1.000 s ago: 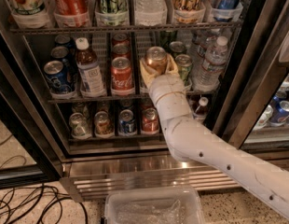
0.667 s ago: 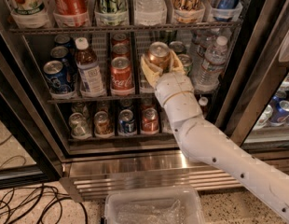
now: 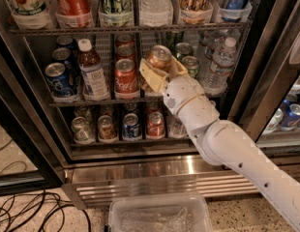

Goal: Pick orange can from middle shelf of fridge

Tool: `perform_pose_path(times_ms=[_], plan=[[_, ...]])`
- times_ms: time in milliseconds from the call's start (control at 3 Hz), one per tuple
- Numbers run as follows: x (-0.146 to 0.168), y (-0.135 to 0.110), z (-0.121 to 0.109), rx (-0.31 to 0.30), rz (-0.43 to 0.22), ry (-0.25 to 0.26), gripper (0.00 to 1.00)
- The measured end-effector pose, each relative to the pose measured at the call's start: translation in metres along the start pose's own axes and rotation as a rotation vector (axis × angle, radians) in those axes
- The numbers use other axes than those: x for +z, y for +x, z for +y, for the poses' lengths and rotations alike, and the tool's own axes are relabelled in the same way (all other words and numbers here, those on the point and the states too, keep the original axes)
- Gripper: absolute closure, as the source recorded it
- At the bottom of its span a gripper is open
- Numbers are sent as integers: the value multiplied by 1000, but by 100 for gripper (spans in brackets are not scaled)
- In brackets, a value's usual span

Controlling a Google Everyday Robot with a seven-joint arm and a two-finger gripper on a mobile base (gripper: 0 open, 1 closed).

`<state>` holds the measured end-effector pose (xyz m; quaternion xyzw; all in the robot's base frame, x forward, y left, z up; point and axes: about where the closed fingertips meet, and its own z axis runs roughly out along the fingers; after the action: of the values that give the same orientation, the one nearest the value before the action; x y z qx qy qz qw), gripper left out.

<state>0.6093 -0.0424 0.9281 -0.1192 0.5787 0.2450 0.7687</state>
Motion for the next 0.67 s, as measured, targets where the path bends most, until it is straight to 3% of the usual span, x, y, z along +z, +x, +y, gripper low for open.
perform_pose_path(times_ms=[333,667], plan=[[-5,6,9,89,45,-111,100],[-16,15,13,116,126,-213,100]])
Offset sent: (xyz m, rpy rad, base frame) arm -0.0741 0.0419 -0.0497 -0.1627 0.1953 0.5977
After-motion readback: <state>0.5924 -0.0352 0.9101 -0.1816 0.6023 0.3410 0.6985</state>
